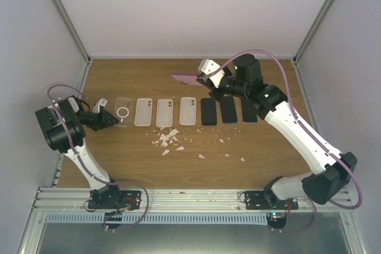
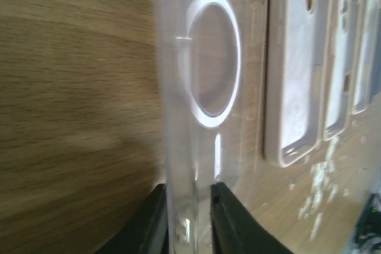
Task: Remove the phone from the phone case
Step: Place the phone case at the center of the board.
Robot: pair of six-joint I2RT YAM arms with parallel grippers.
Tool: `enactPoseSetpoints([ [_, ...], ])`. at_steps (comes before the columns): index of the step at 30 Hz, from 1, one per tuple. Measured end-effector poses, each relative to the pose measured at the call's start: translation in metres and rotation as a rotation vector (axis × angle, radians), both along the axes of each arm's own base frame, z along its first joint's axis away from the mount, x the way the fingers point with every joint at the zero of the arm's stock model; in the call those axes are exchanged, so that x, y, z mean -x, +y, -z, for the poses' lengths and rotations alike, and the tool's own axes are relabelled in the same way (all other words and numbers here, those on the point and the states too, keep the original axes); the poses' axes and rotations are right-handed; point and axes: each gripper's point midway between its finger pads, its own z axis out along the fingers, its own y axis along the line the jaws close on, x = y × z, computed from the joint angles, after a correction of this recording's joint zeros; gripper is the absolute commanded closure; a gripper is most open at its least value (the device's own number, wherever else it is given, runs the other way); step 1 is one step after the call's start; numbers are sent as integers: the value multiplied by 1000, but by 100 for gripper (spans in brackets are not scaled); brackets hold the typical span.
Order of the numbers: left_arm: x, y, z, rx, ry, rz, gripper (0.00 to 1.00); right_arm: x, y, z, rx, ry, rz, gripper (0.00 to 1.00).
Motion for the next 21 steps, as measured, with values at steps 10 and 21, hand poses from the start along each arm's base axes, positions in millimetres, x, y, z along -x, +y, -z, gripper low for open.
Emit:
enactPoseSetpoints([
  [10, -4, 15, -7, -105, 3, -44, 16, 0, 3, 5, 3, 18, -17, 100],
  [21, -40, 41, -90, -272, -216, -67, 1, 7, 5, 1, -17, 40, -46, 99],
])
